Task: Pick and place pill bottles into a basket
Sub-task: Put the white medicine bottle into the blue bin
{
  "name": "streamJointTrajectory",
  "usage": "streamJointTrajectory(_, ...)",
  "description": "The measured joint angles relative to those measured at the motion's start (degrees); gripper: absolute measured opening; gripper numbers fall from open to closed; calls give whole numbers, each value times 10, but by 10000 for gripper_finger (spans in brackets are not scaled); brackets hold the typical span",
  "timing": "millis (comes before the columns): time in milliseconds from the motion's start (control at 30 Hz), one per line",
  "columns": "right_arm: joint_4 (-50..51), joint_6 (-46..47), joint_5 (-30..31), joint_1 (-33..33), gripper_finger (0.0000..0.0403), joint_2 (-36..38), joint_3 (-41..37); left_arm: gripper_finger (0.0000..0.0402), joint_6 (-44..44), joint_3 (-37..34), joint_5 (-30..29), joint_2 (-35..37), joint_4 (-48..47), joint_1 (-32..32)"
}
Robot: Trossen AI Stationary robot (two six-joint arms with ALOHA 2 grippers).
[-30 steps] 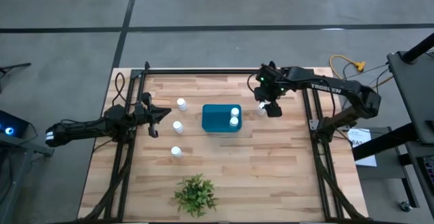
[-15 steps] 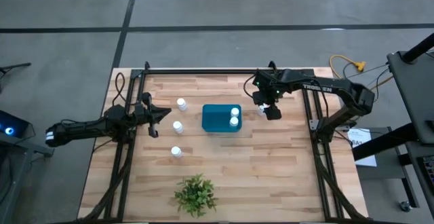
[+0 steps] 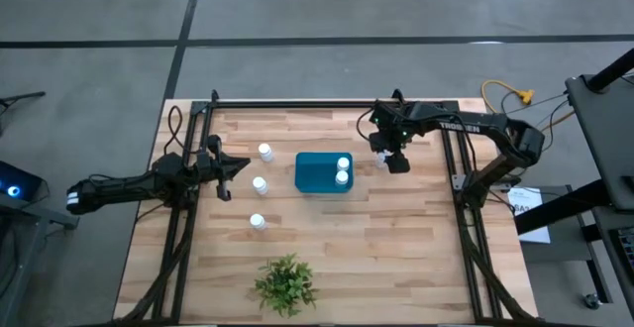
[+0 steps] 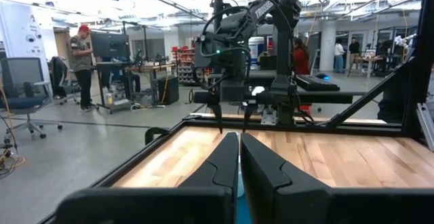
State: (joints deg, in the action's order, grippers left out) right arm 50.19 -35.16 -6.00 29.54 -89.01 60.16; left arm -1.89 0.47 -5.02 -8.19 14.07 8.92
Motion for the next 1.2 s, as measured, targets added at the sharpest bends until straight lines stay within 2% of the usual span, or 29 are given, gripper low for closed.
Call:
streamJointTrajectory(833,-60,-26,-5,9,238,-1,-34,0,0,0,0,0,0,0)
streamJointTrajectory(1200,-62,-23,-5,9,239,-45,-34,0,0,0,0,0,0,0)
